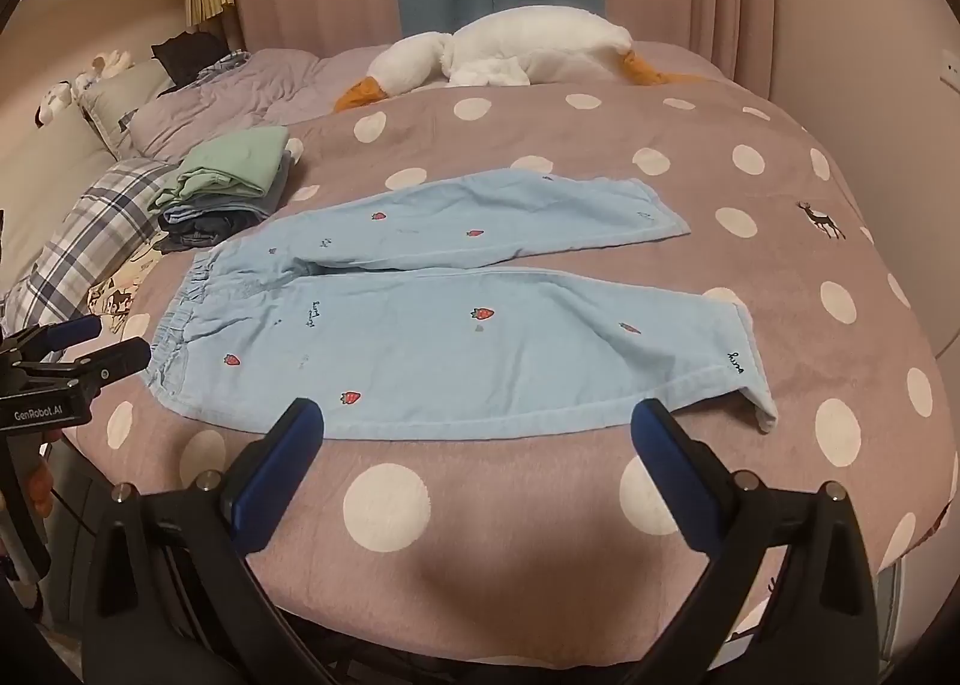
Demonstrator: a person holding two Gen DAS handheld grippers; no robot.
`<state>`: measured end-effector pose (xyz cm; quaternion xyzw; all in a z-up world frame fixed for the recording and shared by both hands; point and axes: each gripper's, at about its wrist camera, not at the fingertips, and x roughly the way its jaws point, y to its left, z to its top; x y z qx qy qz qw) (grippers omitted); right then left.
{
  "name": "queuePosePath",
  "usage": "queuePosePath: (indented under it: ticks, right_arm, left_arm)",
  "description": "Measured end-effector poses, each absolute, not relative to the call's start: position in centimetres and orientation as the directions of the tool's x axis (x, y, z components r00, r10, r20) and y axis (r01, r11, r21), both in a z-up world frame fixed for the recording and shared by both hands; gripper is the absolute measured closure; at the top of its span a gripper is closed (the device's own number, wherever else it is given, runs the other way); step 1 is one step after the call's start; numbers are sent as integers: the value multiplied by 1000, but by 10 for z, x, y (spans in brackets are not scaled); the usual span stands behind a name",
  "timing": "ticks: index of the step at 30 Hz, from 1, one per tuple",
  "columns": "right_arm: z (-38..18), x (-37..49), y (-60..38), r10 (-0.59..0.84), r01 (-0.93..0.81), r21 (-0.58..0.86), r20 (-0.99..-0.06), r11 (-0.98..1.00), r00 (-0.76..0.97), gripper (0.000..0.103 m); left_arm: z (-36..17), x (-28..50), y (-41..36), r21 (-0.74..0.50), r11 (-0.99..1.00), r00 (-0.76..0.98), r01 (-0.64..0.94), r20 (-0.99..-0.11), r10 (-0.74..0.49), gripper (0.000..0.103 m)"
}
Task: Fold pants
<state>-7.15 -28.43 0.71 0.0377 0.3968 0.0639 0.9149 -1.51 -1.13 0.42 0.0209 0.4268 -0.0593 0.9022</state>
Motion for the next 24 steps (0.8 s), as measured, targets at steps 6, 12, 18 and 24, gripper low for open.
queuePosePath:
  ticks: [6,12,18,24]
  right_arm:
    - [6,-73,-279,143,-81,119,-725,990,674,0]
    - [5,-74,-280,143,-79,122,-727,989,672,0]
    - [6,-73,-282,143,-78,122,-728,989,670,0]
    - [5,-72,-282,140,-78,118,-731,990,668,0]
  left_arm:
    - [5,-16,-14,-12,990,630,144,-770,-101,0]
    - [7,-16,-16,-7,989,634,150,-767,-102,0]
    - [9,-17,-19,1,989,638,149,-764,-96,0]
    - [8,-17,-18,1,989,638,150,-764,-96,0]
